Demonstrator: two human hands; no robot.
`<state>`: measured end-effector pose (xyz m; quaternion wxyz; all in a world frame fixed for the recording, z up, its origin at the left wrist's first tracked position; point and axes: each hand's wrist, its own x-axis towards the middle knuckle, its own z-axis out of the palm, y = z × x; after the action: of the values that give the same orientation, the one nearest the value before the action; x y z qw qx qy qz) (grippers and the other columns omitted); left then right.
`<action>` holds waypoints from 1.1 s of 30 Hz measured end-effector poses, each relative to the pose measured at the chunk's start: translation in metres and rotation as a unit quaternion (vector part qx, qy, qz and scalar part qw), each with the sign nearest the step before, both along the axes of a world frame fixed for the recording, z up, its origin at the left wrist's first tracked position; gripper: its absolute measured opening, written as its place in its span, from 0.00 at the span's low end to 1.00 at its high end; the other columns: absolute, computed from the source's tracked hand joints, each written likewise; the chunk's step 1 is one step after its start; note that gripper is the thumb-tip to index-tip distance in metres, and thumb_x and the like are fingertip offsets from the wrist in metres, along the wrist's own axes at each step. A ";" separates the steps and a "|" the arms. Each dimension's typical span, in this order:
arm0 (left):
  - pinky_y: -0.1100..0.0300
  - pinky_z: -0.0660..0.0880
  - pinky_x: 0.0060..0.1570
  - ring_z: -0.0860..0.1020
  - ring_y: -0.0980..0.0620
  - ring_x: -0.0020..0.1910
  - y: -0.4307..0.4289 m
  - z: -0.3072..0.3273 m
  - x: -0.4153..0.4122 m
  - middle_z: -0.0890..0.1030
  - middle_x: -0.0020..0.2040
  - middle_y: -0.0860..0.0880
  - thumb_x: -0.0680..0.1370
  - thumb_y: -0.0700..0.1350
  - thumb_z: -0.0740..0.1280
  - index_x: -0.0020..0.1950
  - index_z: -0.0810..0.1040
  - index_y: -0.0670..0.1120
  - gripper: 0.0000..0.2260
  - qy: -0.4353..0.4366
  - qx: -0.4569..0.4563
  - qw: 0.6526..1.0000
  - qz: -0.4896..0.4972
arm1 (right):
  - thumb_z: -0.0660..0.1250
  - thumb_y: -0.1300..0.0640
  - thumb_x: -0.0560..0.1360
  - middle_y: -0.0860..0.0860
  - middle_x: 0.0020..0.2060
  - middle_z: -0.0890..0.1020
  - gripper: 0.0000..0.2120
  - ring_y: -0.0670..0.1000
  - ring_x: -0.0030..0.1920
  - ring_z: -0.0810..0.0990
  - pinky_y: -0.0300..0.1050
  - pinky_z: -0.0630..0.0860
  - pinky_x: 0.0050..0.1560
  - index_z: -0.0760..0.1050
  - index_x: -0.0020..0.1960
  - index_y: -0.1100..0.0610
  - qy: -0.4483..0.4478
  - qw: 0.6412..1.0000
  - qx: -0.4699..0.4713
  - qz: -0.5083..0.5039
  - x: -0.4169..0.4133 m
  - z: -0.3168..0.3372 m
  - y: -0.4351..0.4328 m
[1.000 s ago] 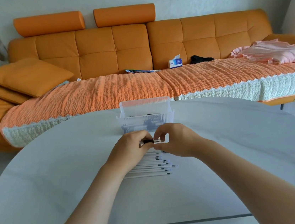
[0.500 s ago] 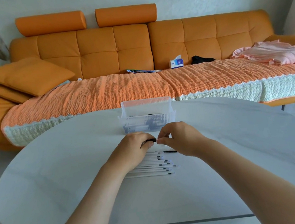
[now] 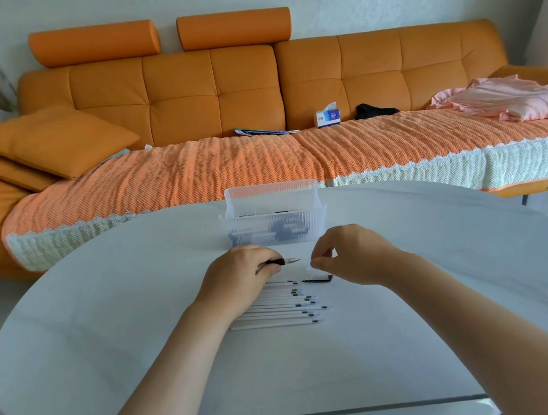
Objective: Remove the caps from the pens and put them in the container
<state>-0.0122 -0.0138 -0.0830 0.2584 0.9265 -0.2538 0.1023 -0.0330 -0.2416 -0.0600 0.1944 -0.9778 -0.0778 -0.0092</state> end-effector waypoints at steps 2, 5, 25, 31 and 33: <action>0.54 0.76 0.45 0.76 0.60 0.45 0.000 0.000 0.000 0.80 0.45 0.60 0.78 0.51 0.67 0.50 0.81 0.57 0.05 0.004 0.002 1.000 0.002 | 0.68 0.42 0.75 0.40 0.46 0.82 0.08 0.43 0.47 0.78 0.42 0.78 0.47 0.83 0.49 0.43 0.022 1.000 -0.008 0.000 -0.002 -0.003 -0.003; 0.53 0.76 0.46 0.77 0.59 0.44 -0.003 -0.001 0.001 0.81 0.45 0.58 0.78 0.50 0.67 0.50 0.82 0.56 0.04 0.020 -0.016 1.000 -0.007 | 0.70 0.43 0.74 0.40 0.47 0.81 0.06 0.43 0.47 0.77 0.41 0.76 0.47 0.83 0.48 0.42 0.039 0.999 -0.022 0.015 -0.004 -0.007 -0.001; 0.55 0.76 0.47 0.77 0.59 0.44 -0.014 -0.003 0.000 0.81 0.42 0.58 0.77 0.49 0.69 0.51 0.83 0.54 0.05 0.049 -0.026 0.998 -0.029 | 0.71 0.47 0.74 0.41 0.44 0.81 0.04 0.41 0.42 0.77 0.43 0.77 0.45 0.78 0.48 0.44 -0.042 0.996 0.073 0.036 0.000 -0.008 -0.001; 0.57 0.75 0.46 0.77 0.58 0.44 -0.018 0.000 -0.002 0.79 0.43 0.58 0.79 0.47 0.65 0.50 0.82 0.54 0.05 0.060 -0.026 0.997 -0.032 | 0.67 0.43 0.77 0.41 0.46 0.81 0.08 0.43 0.43 0.77 0.43 0.76 0.46 0.78 0.54 0.43 -0.032 0.998 0.047 0.040 -0.001 -0.008 0.006; 0.57 0.74 0.46 0.76 0.58 0.44 -0.017 0.001 -0.002 0.79 0.43 0.57 0.80 0.46 0.65 0.49 0.81 0.53 0.05 0.060 -0.032 0.997 -0.033 | 0.64 0.41 0.78 0.43 0.45 0.82 0.10 0.46 0.46 0.78 0.47 0.77 0.47 0.80 0.53 0.43 -0.031 0.999 0.021 0.033 0.000 -0.008 0.006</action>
<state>-0.0143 -0.0308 -0.0818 0.3056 0.9135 -0.2646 0.0463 -0.0335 -0.2355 -0.0682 0.2127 -0.9696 -0.1159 -0.0344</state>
